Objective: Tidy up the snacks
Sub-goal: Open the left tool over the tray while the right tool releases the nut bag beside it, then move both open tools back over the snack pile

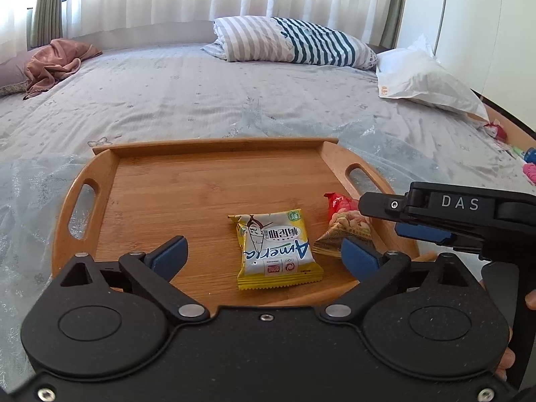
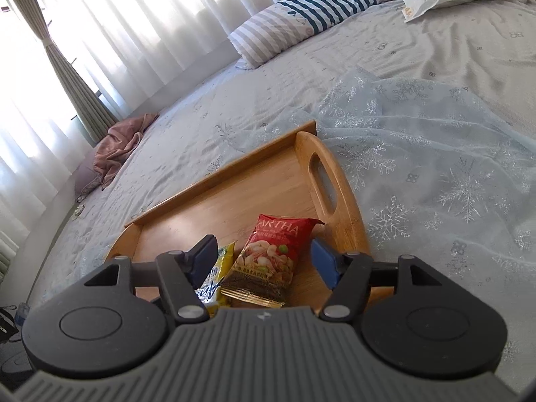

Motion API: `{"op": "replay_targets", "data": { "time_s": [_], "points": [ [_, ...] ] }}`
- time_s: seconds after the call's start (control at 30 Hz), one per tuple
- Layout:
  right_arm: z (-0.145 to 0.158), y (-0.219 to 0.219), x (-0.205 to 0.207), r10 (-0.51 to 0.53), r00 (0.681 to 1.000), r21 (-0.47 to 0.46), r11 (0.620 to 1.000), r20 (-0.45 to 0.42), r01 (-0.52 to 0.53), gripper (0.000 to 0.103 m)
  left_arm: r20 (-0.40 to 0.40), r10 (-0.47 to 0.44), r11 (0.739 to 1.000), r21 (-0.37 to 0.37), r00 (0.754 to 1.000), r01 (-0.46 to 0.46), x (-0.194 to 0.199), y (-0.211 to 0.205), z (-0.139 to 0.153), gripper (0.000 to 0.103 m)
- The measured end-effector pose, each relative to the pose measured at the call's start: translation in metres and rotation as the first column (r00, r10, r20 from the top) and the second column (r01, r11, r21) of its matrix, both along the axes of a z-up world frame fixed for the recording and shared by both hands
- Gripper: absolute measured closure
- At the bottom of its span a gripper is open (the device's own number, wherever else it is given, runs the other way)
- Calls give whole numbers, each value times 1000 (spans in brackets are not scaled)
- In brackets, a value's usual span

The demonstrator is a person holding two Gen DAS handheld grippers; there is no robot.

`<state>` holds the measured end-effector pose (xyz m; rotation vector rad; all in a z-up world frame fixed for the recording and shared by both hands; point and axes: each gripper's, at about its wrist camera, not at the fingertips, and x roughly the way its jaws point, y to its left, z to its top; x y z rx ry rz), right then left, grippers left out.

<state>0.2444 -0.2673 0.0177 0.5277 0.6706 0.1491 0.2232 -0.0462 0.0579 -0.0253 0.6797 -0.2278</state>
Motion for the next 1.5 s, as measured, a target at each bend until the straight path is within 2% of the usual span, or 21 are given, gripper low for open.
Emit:
{"op": "replay_targets", "data": {
  "time_s": [0.37,0.5,0.67,0.8,0.93,1.3,1.33,1.43,1.5],
  "points": [
    [19,8,-60,105,986,-180,980,125,-82,14,38,-20,1000,-18,999,21,-72,26,9,0],
    [17,11,-83,141,977,-231,968,159,-102,12,54,-21,1000,-9,998,21,-97,34,6,0],
    [14,12,-109,153,969,-273,957,195,-96,9,34,-20,999,-45,999,21,-123,45,0,0],
    [9,15,-126,160,962,-332,940,219,-81,2,44,-1,1000,-31,999,2,-143,52,-5,0],
    [4,18,-141,162,960,-379,923,228,-66,0,53,20,1000,-23,998,-18,-160,60,-8,0],
    [-19,22,-172,129,967,-436,900,221,-21,0,70,75,997,21,995,-77,-195,69,-16,1],
    [-21,22,-174,125,968,-441,897,218,-17,0,69,78,997,23,995,-79,-196,70,-17,1],
    [-28,21,-180,111,973,-439,898,205,-10,0,55,82,996,22,995,-83,-201,72,-20,12],
    [-32,19,-185,99,975,-427,904,200,-5,0,38,91,996,15,995,-91,-204,75,-23,25]
  ]
}}
